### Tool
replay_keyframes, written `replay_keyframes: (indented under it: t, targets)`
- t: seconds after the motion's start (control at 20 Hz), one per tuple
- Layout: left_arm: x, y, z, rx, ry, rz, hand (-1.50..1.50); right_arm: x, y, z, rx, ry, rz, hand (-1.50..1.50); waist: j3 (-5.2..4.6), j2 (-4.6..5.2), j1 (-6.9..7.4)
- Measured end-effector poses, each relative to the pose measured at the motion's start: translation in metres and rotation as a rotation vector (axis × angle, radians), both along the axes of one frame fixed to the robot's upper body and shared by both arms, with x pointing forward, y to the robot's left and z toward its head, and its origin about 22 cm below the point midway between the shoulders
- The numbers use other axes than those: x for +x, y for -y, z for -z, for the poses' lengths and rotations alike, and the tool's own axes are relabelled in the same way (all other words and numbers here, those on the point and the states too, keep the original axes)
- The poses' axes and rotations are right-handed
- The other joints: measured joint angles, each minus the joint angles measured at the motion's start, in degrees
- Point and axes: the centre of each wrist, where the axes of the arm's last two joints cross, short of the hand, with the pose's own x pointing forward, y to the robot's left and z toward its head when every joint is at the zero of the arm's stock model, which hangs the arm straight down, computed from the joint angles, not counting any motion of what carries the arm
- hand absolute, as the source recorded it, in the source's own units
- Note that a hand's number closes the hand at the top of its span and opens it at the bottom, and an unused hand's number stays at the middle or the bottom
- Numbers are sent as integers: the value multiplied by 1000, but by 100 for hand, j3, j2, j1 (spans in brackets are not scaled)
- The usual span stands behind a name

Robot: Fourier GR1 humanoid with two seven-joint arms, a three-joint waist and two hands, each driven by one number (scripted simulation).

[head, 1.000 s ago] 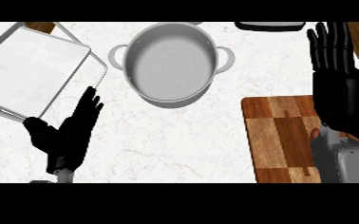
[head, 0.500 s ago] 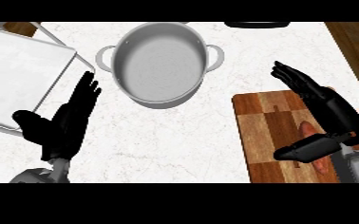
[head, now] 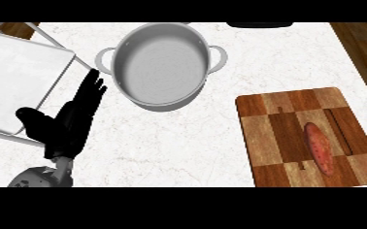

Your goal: Pick the sweet potato from the cutting board and place it in the pot

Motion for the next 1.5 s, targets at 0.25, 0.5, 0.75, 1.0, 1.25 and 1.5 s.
replay_keyframes:
  t: [0.25, 0.5, 0.75, 1.0, 1.25, 1.5]
  targets:
    - [3, -1, -6, -3, 6, 7, 0, -6, 31, -48, -249, 16, 30, -150, -7, -7, 45]
    - [6, 1, -5, -2, 2, 7, 0, -6, 36, -82, -457, -24, 3, -150, -16, -7, 67]
    - [3, 1, -2, 2, 0, 15, 0, -3, 27, -93, -596, -108, -16, -150, -19, -7, 101]
    - [12, -1, -9, 6, 5, 14, 0, 1, 22, -81, -654, -183, -28, -150, -20, -1, 121]
    - [13, 3, -6, 0, 5, 21, 0, 10, 12, -66, -717, -243, -39, -150, -18, 0, 128]
    - [8, 8, -4, 6, 3, 18, 0, 8, 6, -51, -802, -278, -53, -150, -17, -9, 102]
